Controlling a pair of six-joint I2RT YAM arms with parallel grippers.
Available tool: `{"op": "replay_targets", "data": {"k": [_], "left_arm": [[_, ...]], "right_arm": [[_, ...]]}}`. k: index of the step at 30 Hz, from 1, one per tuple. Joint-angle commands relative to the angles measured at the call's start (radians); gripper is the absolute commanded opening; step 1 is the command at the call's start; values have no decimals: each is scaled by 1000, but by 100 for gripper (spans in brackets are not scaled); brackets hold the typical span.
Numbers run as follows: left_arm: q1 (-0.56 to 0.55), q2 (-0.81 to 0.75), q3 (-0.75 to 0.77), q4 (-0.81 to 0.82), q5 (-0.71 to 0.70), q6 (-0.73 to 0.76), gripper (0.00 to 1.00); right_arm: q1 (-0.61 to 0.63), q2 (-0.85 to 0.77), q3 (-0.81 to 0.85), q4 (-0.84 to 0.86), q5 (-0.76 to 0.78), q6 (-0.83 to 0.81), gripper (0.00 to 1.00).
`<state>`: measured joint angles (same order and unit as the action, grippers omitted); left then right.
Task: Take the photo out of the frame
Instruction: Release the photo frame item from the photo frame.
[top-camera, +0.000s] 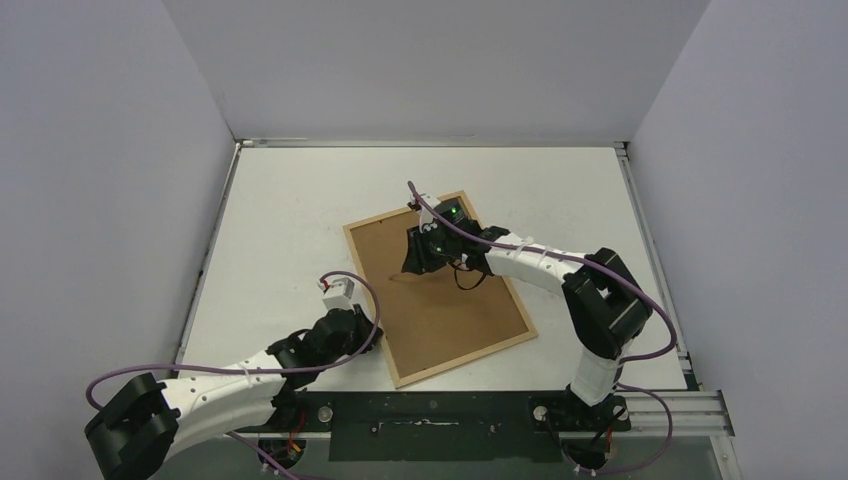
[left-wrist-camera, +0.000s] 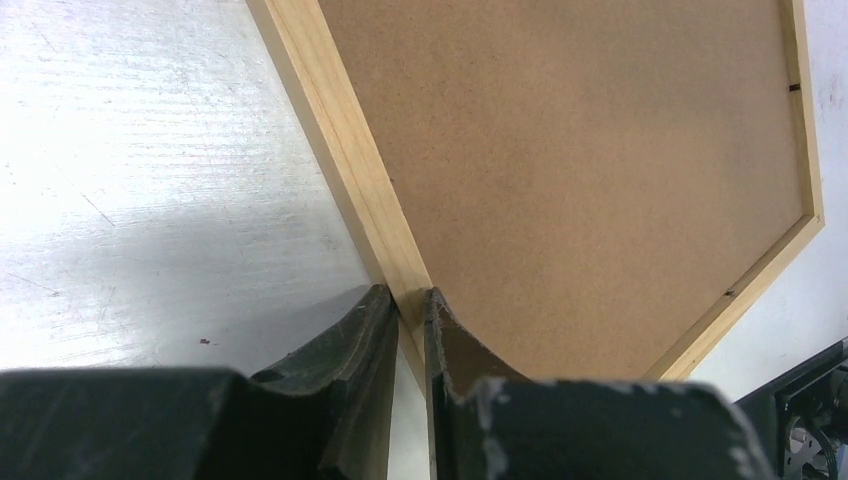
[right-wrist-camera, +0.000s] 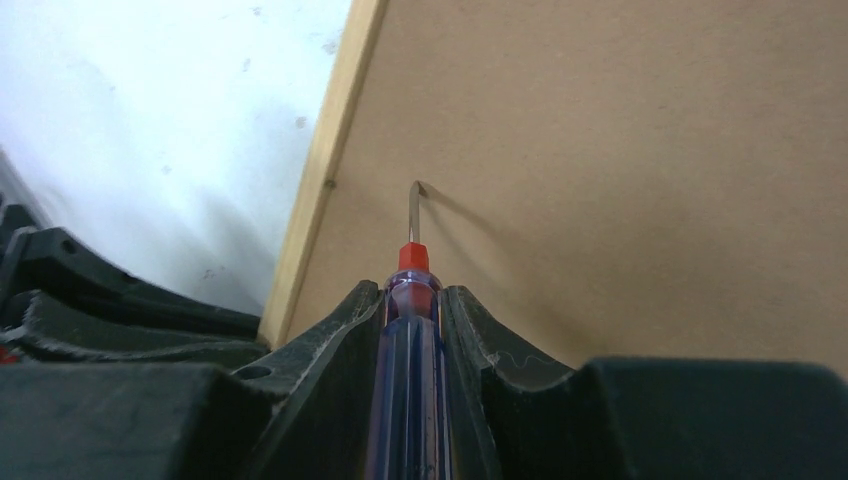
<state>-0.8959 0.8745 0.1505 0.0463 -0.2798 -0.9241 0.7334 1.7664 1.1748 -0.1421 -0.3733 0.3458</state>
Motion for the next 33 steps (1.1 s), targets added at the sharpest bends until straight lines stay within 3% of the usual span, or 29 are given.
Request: {"op": "replay_targets", "data": {"k": [1, 13, 18, 21, 26, 33], "left_arm": [[-8, 24, 0, -130, 9, 16, 0], [-8, 42, 13, -135, -1, -3, 0], [-8, 21, 26, -125, -19, -10, 32], [-8, 7, 50, -145, -49, -26, 46], [4, 49, 124, -214, -85, -76, 52], [11, 258, 280, -390, -96, -131, 52]], "right_arm": [[11, -18, -26, 161, -148, 64, 0], [11, 38, -51, 245, -203, 96, 0], [3, 16, -65, 242, -178, 96, 0], [-6, -5, -69, 237, -165, 96, 0], [-37, -54, -98, 233, -128, 107, 0], [-90, -120, -154, 247, -93, 135, 0]]}}
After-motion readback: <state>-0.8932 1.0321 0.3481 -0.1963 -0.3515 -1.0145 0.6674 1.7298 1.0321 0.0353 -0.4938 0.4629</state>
